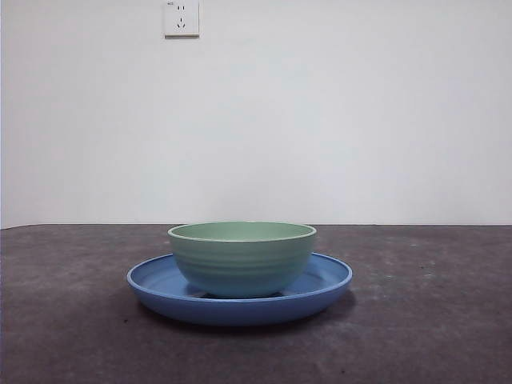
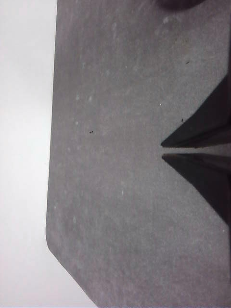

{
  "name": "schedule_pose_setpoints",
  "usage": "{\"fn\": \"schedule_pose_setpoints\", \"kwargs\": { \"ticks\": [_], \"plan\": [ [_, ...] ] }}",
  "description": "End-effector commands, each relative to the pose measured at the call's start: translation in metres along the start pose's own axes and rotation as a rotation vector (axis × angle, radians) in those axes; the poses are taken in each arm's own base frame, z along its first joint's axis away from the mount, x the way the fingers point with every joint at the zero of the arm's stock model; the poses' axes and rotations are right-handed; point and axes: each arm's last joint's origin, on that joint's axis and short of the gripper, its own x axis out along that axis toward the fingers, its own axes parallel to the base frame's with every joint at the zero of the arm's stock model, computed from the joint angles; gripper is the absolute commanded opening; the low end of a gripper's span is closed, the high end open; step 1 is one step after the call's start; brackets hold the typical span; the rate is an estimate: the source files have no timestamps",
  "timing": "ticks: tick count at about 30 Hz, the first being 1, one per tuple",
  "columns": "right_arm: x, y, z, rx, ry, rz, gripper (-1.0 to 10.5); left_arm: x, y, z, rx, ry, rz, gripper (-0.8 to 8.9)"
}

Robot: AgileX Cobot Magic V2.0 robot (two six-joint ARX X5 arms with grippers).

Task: Place the green bowl on the blue plate

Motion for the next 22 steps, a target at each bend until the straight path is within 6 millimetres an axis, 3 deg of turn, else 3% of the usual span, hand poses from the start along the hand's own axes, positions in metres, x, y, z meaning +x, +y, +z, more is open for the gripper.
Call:
{"fn": "schedule_pose_setpoints", "kwargs": {
  "ticks": [1, 22],
  "plan": [
    [-0.002, 0.001, 0.003, -0.019, -0.018, 0.006, 0.2, 0.001, 0.000, -0.005, -0.011, -0.017, 0.005, 0.19],
    [-0.002, 0.001, 0.003, -0.019, -0.018, 0.006, 0.2, 0.003, 0.001, -0.025, -0.012, 0.007, 0.007, 0.19]
  ]
}}
